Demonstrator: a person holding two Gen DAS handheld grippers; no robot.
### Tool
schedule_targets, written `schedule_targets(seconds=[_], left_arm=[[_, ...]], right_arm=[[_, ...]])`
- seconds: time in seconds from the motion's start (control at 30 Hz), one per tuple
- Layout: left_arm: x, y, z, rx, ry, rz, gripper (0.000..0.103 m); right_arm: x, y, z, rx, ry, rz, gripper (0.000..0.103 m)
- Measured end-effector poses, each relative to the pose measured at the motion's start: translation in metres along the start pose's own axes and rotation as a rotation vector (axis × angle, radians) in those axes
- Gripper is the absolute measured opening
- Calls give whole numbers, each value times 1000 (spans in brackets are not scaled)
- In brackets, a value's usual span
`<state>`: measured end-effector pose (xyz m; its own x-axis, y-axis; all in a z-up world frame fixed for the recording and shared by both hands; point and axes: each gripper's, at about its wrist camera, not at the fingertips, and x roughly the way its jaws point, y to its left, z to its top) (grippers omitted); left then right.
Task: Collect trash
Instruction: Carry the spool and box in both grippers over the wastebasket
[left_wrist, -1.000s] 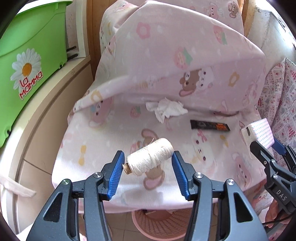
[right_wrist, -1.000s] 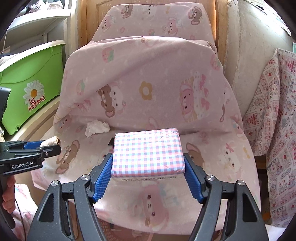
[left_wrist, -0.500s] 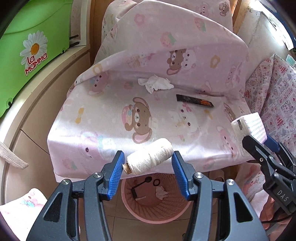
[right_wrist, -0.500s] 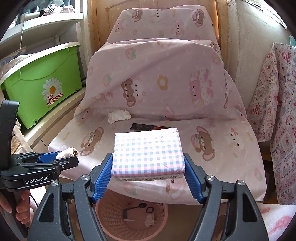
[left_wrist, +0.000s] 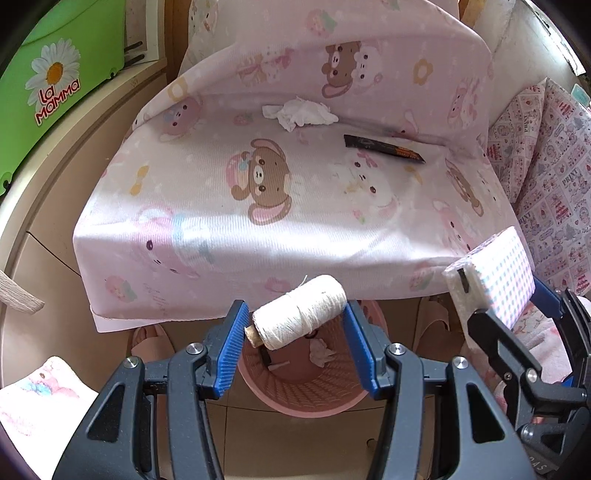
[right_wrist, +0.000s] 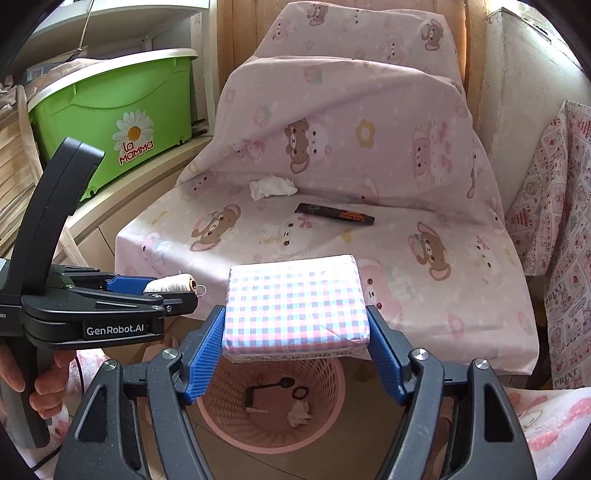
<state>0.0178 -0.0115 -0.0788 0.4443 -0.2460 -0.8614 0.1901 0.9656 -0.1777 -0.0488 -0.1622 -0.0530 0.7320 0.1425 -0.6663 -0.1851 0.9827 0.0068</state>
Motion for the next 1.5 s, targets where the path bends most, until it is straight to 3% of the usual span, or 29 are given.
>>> schedule_targets(seconds=[0.27, 0.43, 0.53, 0.67, 1.0, 1.1, 1.2, 1.5], left_arm=[[16, -10, -8, 36, 66, -10, 52], [31, -10, -12, 44, 106, 21, 52], [41, -9, -13, 65, 124, 78, 52], [51, -3, -11, 51, 153, 77, 52], [109, -8, -31, 58, 334, 81, 52], [129, -2, -43, -1, 406, 43, 52], [145, 1, -51, -20, 452, 60, 52], [166, 6, -57, -39, 467, 54, 52]], right_arm=[[20, -4, -9, 23, 107, 17, 75], [34, -11, -17, 53, 166, 30, 75], [47, -18, -25, 82, 209, -2, 75], [64, -24, -36, 123, 267, 12, 75], [113, -14, -68, 70, 423, -14, 75], [126, -10, -76, 73, 455, 7, 75], [140, -11, -83, 91, 483, 20, 75], [182, -23, -112, 177, 563, 14, 75]])
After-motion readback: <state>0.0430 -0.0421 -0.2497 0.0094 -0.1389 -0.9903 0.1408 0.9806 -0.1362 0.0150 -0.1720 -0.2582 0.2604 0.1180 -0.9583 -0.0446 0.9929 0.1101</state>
